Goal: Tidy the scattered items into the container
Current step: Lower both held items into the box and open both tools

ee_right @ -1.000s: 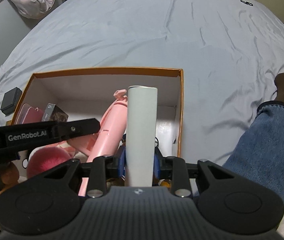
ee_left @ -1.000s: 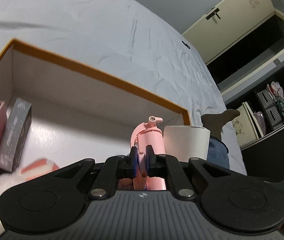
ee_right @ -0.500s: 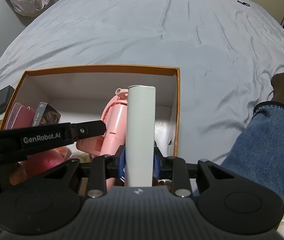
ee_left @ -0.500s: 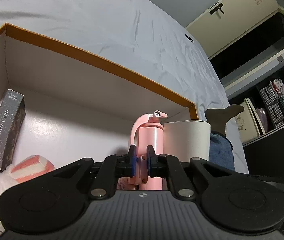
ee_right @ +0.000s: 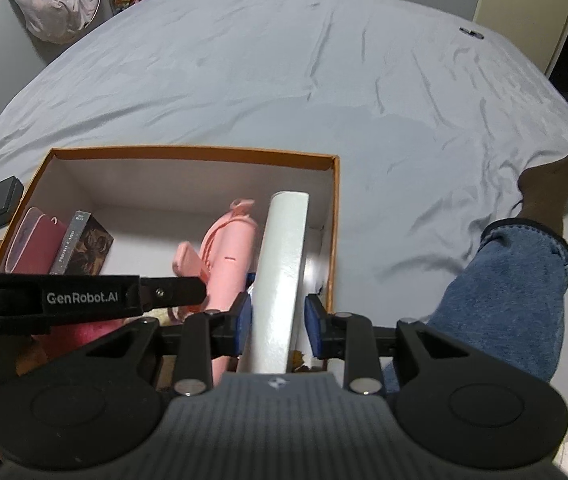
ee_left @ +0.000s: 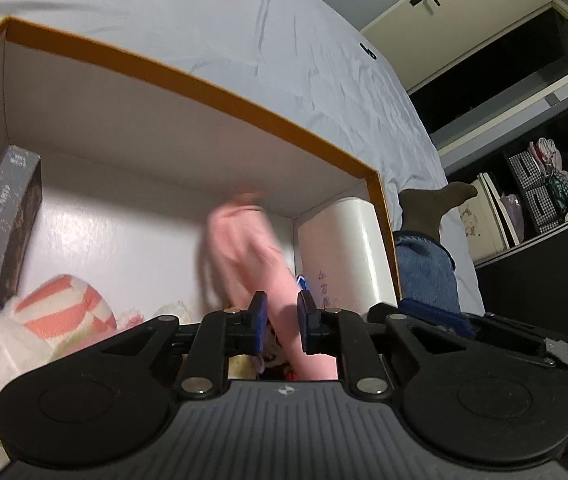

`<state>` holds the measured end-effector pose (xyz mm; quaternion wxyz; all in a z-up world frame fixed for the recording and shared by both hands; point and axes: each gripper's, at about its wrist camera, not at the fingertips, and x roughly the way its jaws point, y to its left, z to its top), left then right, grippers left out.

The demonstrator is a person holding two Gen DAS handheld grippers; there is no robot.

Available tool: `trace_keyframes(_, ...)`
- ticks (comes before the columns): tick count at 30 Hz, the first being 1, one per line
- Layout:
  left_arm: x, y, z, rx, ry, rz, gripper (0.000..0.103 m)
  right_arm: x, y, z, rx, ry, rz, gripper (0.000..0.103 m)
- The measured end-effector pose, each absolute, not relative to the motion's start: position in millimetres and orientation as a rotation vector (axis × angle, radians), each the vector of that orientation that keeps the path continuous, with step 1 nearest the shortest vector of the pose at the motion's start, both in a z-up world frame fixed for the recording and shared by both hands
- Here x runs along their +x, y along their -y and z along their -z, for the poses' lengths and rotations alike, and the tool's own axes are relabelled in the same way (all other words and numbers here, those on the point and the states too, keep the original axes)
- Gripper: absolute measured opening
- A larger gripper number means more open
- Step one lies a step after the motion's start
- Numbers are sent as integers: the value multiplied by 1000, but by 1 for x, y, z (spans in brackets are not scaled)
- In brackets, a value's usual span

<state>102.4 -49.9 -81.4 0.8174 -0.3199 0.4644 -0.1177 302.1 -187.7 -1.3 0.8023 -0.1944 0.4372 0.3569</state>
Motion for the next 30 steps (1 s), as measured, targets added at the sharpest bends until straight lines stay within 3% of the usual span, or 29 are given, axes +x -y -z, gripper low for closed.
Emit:
trace_keyframes(15,102,53,75,-636,-1008,234,18,289,199,-2,-460,-882,-752,32)
trace_keyframes(19,94,54,67,-578,-1003,232,19,277,208,-4,-511,-853,-747,41)
trace_keyframes(30,65,62,43,-372,-1010,223,23,252,224,8,-606,-873,-761,35)
